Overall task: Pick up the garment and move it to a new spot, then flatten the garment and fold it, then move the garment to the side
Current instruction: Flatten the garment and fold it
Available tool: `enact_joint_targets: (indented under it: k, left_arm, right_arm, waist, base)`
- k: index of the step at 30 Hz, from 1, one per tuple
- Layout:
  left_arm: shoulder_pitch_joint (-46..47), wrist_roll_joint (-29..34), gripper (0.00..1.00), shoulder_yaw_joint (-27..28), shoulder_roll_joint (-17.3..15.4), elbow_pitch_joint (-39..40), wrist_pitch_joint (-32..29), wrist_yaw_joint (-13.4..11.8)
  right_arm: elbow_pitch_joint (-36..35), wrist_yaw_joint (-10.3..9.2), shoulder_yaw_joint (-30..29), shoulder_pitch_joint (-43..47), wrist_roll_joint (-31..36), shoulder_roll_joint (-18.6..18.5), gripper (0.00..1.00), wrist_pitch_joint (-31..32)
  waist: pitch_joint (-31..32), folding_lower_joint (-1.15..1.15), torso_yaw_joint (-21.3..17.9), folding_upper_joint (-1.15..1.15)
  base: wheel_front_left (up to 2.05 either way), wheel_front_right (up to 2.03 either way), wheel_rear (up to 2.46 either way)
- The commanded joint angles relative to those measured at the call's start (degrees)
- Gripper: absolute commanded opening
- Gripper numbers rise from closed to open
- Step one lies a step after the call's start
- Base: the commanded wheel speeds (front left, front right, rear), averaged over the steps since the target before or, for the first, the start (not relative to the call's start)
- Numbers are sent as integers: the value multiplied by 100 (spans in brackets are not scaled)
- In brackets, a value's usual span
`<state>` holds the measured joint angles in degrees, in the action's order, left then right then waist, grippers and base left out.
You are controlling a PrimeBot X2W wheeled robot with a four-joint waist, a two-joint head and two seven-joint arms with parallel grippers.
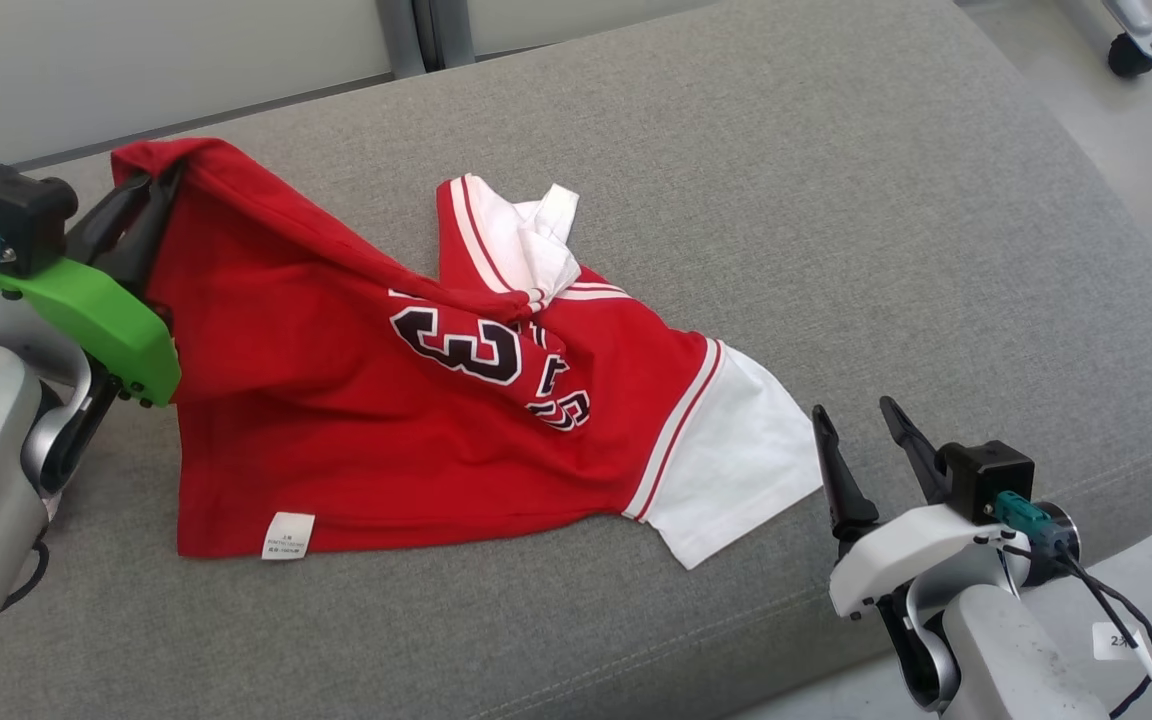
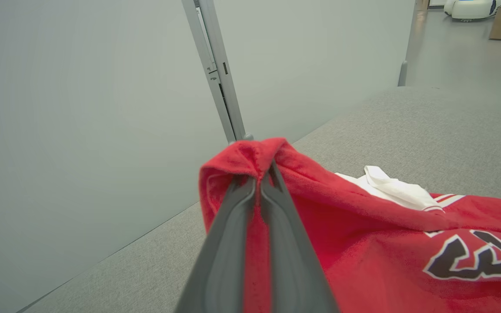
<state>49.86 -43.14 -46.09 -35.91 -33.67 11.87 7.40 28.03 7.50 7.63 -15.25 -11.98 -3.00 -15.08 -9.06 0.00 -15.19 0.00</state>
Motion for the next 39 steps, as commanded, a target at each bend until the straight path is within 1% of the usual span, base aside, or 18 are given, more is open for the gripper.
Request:
enact_joint_targets:
  k: [1,5,6,7,8,9,12,16,20,22,26,29,30,33,39]
  left_arm:
    - [33,-61,0,-96,36,-47,-22,7]
    - [-110,-213,0,-231,119,-301,49,7]
    - [-127,-236,20,-251,141,-376,87,7]
    - [-109,-197,61,-257,135,-467,148,7]
    - [-109,-197,61,-257,135,-467,148,7]
    - [-86,-157,100,-221,127,-565,199,6]
    - [-91,-96,100,-114,197,-710,300,7]
    - [-276,-34,100,93,189,-718,336,6]
    - [-606,144,100,380,181,-511,328,-6]
    - [-793,235,100,562,186,-364,329,-54]
    - [-1253,411,100,1044,264,150,330,-232]
    - [-1723,580,100,1458,389,624,328,-358]
    - [-2050,697,100,1741,520,968,326,-463]
    - [-2558,937,100,2133,708,1391,325,-591]
    - [-3457,1396,100,2912,1171,2015,326,-704]
  right_arm:
    - [-21,-2,-20,-5,16,-2,100,-23]
    - [-21,-2,35,-53,4,5,100,-23]
    - [-19,-2,55,-66,-2,4,100,-23]
    - [-21,-2,76,-76,-8,3,100,-23]
    - [-21,-2,76,-76,-8,3,100,-23]
    - [-26,-2,93,-87,-15,5,100,-23]
    - [-33,-2,115,-113,-52,6,100,-23]
    - [-31,-2,57,-72,-44,8,100,-23]
    - [-17,-2,-27,-44,0,9,100,-23]
    - [-25,-2,-36,-16,12,8,100,-24]
    - [-23,-2,-52,57,20,8,100,-24]
    - [-41,-2,-52,99,38,7,100,-23]
    - [-53,-2,-70,110,56,7,100,-23]
    - [-73,-2,-96,144,80,-1,100,-23]
    - [-130,-2,-96,211,153,-71,100,-23]
  waist:
    - [-21,0,-10,0]
    - [-71,0,-31,0]
    - [-85,0,-38,0]
    - [-101,0,-45,0]
    - [-101,0,-45,0]
    - [-120,0,-50,0]
    - [-157,0,-42,0]
    - [-160,0,32,0]
    - [-107,0,146,0]
    - [-69,0,211,0]
    - [26,0,347,0]
    - [99,0,449,0]
    - [148,0,523,0]
    - [216,0,642,0]
    - [391,0,882,0]
  base:
    - [0,0,0]
    - [0,0,0]
    - [0,0,0]
    - [0,0,0]
    - [0,0,0]
    - [0,0,0]
    - [0,0,0]
    - [0,0,0]
    - [0,0,0]
    - [0,0,0]
    - [0,0,0]
    - [0,0,0]
    - [0,0,0]
    - [0,0,0]
    - [0,0,0]
